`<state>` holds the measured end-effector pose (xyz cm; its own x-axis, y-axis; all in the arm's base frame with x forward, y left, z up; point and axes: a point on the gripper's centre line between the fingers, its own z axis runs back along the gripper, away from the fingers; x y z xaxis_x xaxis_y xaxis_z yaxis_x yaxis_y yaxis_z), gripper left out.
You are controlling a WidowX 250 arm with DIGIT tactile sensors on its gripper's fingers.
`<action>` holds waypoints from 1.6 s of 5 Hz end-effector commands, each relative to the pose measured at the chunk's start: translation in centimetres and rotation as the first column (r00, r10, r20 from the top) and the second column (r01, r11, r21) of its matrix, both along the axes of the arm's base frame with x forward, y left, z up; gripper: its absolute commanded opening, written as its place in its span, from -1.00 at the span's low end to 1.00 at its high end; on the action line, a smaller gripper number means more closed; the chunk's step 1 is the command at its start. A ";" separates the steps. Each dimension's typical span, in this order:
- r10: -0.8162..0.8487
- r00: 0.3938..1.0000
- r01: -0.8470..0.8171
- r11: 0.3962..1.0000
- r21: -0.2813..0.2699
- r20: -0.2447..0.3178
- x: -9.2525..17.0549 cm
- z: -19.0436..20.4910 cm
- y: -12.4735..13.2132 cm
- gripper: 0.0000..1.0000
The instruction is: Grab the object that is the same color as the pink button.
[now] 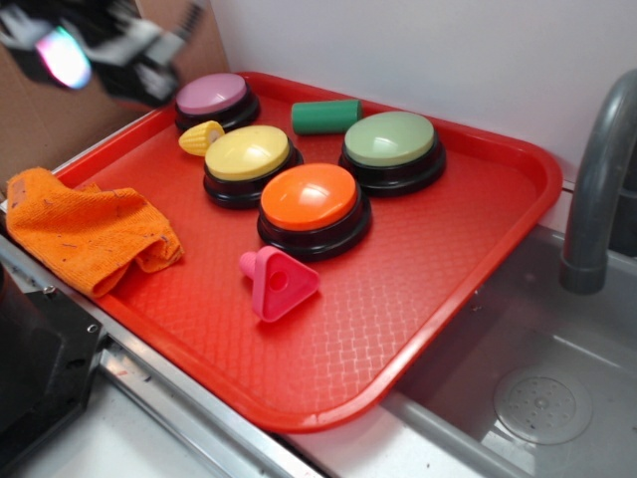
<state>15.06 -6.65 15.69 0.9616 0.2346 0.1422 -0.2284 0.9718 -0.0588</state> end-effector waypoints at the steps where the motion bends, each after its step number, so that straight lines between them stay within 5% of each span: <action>1: 0.185 0.983 -0.184 0.981 0.065 0.002 2.5 -6.0 -2.6 1.00; 4: 0.274 0.961 -0.275 0.961 -0.011 -0.046 3.2 -12.1 -5.3 1.00; 5: 0.283 0.958 -0.283 0.959 -0.012 -0.045 3.1 -12.2 -5.1 -1.00; 8: 0.160 0.986 -0.160 0.987 0.008 -0.041 3.6 -11.9 -4.8 -1.00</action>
